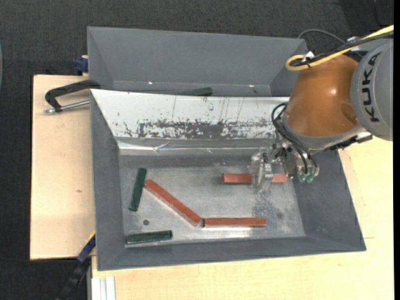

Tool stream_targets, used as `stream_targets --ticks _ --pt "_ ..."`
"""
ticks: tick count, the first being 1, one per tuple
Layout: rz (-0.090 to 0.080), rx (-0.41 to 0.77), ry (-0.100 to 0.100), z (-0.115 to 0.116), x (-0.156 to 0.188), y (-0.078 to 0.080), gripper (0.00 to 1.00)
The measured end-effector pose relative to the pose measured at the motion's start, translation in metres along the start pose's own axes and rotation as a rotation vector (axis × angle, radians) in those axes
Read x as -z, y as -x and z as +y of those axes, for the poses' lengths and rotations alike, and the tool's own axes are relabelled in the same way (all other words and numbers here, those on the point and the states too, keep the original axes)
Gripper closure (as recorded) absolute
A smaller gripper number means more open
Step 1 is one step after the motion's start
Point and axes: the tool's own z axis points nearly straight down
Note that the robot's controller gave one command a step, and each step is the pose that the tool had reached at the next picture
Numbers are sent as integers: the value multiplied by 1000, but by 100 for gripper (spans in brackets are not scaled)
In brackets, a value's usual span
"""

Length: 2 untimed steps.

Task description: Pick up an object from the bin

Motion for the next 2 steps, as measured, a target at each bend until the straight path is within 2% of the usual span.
stream_targets --ticks 1,2 --pt "5 6 1 -5 38 22 100" --pt "3 -21 -1 6 72 4 100"
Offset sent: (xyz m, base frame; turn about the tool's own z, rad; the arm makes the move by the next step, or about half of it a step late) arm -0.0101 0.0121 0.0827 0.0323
